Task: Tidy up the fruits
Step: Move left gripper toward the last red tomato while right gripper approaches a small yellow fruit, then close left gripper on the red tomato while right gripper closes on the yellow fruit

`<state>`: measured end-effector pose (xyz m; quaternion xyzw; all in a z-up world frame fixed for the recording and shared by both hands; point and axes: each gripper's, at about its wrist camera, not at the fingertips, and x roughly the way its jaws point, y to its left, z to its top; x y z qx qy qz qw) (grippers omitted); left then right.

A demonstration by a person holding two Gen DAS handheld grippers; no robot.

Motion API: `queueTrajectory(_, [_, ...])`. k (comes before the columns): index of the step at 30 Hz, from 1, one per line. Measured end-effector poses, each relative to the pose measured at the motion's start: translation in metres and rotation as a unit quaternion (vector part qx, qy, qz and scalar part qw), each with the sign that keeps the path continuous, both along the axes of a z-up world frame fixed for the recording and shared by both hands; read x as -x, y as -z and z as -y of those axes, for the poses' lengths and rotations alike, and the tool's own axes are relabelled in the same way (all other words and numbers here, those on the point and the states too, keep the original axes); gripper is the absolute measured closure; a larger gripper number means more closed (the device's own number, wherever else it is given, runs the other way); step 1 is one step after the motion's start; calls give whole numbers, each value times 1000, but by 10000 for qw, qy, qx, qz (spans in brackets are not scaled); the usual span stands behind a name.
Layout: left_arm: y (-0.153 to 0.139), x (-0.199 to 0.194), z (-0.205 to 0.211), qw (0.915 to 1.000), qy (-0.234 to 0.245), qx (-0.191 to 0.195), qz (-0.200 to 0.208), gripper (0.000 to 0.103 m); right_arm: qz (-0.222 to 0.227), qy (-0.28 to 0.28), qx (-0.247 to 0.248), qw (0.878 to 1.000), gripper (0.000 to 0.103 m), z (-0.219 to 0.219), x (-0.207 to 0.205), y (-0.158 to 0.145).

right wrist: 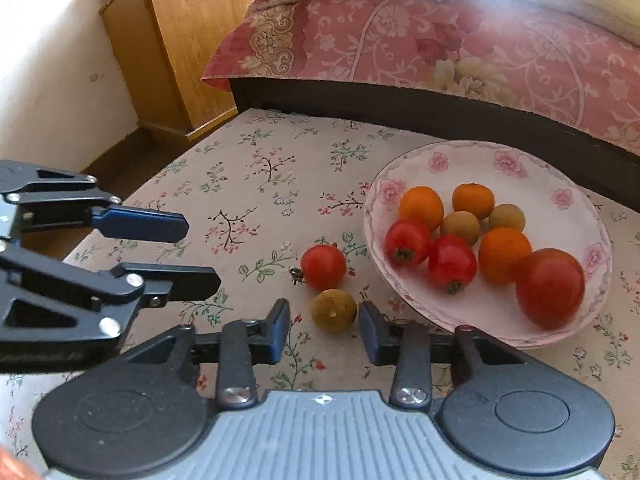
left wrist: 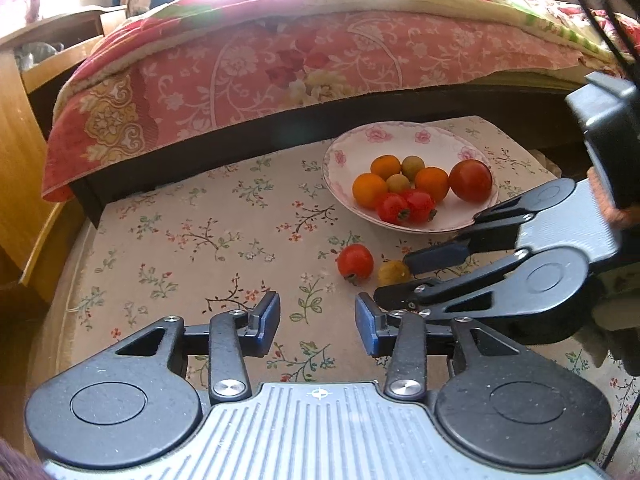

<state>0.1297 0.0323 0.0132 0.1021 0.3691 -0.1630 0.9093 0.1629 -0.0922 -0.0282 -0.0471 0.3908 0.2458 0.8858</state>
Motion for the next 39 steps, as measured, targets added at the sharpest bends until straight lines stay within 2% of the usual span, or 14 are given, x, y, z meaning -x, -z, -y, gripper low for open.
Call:
queueTrajectory(1, [0,0,-1,10000,-1,5,-3,52,-2,14,116,9999,74,-3,0,2])
queueTrajectory(6, [3,-5,2,10000,39,55,-5,52,8,19,221,9998,74,-5,3,0])
queueTrajectory(11, [12,-15,16,9994,255,214,16,52,-92,114,279,9995,74,12,20,-14])
queueTrajectory(15, [23,-26,33,9993,333,153,2,53,-256,268,344,9987,74,35,45,-24])
queueTrajectory(19, [31,-35,44,9997,253,10,51,53,-310,512,139,9981,74,54,60,-28])
queueTrajectory(22, [38,-41,48,9998,190,-64,3,59,-351,519,126,9980,74,58,60,-22])
queueTrajectory(23, [41,-43,50,9998,177,-111,-29,66,-370,503,160,9979,74,58,59,-20])
queueTrajectory(25, [44,-45,52,9998,139,-125,-99,68,-411,517,191,9976,74,60,57,-18])
queueTrajectory(31, [41,-34,52,9995,203,-135,-186,69,-401,568,172,9974,74,70,56,-21])
queueTrajectory(39, [26,28,44,9981,424,-240,-364,68,-408,372,251,9982,74,67,69,-19])
